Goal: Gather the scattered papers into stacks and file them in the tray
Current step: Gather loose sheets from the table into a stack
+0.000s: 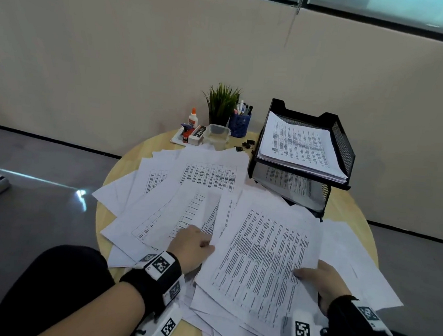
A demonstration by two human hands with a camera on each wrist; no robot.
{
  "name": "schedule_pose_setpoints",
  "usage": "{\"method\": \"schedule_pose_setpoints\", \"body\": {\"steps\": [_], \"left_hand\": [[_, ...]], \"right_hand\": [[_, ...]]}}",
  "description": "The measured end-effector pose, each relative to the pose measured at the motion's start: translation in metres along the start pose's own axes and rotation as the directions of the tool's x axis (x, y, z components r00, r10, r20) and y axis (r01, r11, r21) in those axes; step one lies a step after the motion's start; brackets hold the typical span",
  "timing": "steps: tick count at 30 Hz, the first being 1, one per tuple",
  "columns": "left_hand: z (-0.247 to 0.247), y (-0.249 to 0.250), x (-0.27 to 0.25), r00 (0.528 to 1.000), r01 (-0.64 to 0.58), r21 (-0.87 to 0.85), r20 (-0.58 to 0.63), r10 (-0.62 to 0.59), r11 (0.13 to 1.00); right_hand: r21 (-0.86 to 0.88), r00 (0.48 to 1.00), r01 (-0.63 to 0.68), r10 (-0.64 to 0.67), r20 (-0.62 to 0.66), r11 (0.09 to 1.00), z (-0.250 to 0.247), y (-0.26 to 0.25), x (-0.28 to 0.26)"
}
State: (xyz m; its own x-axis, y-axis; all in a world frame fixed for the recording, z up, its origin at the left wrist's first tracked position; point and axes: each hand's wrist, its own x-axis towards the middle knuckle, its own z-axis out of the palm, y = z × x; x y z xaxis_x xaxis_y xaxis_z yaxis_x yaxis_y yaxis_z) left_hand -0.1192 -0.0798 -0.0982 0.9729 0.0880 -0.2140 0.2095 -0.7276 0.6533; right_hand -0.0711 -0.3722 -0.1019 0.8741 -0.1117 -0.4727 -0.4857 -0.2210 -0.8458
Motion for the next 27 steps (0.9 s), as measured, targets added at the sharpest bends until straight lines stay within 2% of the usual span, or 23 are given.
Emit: {"method": "schedule_pose_setpoints", "body": {"steps": [1, 3, 5, 10, 13, 17, 21, 27], "left_hand": [[-0.002, -0.003, 0.001, 0.998, 0.017, 0.037, -0.059, -0.015, 0.999], [-0.006, -0.009, 0.004, 0.985, 0.134, 0.080, -0.115, -0.125, 0.988], [-0.010, -0.013, 0.008, 0.980, 0.181, 0.073, -0.100, -0.173, 0.981], [-0.013, -0.001, 0.011, 0.986, 0.165, 0.089, -0.003, -0.165, 0.982], [-0.010, 0.007, 0.016, 0.980, 0.197, -0.056, 0.026, -0.196, 0.979], [-0.010, 0.018, 0.020, 0.963, 0.271, -0.284, 0.081, -0.259, 0.920], [-0.003, 0.021, 0.023, 0.967, 0.248, -0.419, 0.165, -0.196, 0.873], [0.009, 0.032, 0.015, 0.974, 0.191, -0.361, 0.183, -0.131, 0.913]], "right_hand": [[-0.007, 1.000, 0.016, -0.016, -0.020, 1.000, -0.003, 0.002, 0.002], [-0.020, 0.995, 0.048, -0.049, -0.083, 0.999, -0.008, 0.001, 0.004], [-0.022, 0.991, 0.057, -0.060, -0.119, 0.998, -0.013, 0.000, 0.009], [-0.004, 0.988, 0.086, -0.086, -0.127, 0.996, -0.020, -0.002, 0.011], [-0.009, 0.996, 0.062, -0.062, -0.057, 0.998, -0.016, 0.001, 0.007], [-0.042, 0.997, 0.050, -0.048, 0.053, 0.998, -0.006, 0.003, 0.002], [-0.100, 0.990, 0.087, -0.075, 0.120, 0.991, 0.004, 0.001, -0.001], [-0.092, 0.984, 0.125, -0.112, 0.136, 0.988, 0.005, 0.005, 0.004]]}}
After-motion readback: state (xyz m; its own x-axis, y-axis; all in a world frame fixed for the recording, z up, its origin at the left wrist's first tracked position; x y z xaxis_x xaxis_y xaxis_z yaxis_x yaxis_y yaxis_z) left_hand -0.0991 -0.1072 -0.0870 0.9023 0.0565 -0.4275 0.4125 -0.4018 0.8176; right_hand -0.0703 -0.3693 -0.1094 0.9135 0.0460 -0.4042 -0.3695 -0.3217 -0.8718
